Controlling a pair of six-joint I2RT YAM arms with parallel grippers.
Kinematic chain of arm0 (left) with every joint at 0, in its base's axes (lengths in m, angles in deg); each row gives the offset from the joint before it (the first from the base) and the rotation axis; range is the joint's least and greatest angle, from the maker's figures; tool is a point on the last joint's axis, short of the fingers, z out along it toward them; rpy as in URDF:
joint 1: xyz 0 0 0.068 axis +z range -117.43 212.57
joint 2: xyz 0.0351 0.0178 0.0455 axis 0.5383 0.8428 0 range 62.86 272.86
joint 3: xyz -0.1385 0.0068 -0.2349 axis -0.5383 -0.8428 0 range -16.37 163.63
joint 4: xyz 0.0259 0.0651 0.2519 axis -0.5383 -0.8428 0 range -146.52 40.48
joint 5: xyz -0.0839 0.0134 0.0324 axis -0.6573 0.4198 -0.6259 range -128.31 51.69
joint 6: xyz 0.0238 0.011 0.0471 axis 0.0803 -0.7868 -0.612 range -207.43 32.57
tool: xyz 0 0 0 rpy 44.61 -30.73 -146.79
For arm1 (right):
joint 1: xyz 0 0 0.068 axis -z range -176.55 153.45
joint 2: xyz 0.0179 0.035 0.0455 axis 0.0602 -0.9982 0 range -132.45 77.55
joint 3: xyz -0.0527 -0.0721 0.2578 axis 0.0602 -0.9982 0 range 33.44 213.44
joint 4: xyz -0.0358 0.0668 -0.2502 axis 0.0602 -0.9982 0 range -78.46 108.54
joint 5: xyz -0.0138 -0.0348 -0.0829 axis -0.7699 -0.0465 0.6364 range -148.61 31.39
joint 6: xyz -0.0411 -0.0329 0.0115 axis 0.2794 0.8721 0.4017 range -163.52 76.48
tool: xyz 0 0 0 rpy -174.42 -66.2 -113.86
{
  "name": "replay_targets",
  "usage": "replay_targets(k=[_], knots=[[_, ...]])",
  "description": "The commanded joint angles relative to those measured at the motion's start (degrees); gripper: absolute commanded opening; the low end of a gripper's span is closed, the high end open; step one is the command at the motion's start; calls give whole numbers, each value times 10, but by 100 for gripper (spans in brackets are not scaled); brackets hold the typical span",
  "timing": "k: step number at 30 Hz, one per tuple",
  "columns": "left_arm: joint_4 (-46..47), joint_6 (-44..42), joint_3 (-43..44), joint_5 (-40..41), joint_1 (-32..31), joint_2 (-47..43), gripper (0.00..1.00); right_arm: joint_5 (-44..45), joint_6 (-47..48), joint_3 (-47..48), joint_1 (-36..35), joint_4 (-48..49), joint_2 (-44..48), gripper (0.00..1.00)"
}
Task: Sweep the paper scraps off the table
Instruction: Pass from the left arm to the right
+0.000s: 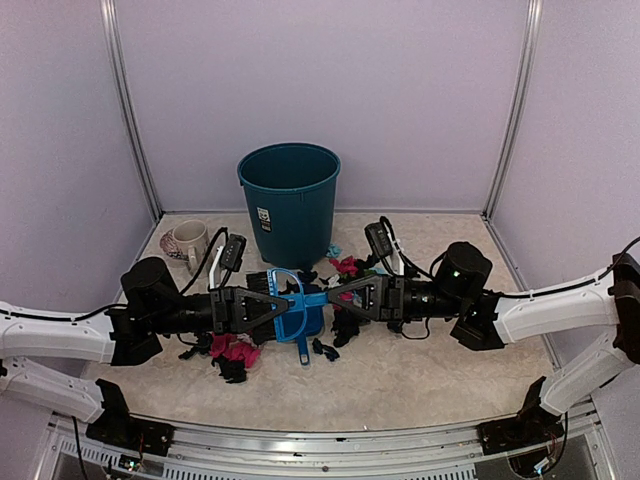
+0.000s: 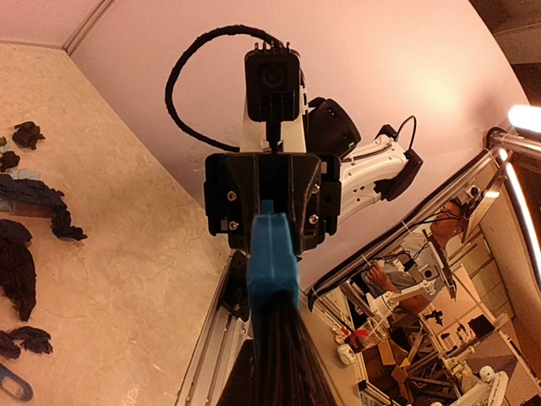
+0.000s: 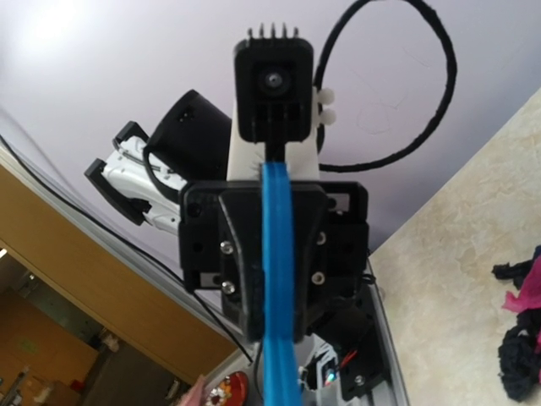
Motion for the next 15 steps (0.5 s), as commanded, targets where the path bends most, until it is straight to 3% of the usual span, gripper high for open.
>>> replay_targets(k=[1,5,10,12,15], knots=[[4,-12,2,1,-4,3,0,-7,-2,14,-6,20,-4,14],[5,-12,0,5,-4,4,0,-9,-2,12,-6,22,-3,1],[5,-9,0,6,-4,9,2,-11,-11,4,-6,42,-2,0],[4,-8,0,8,-4,10,22,-9,-10,1,-7,42,2,0],[-1,-8,-1,17,-4,7,62,-1,-8,-3,-7,36,11,0]])
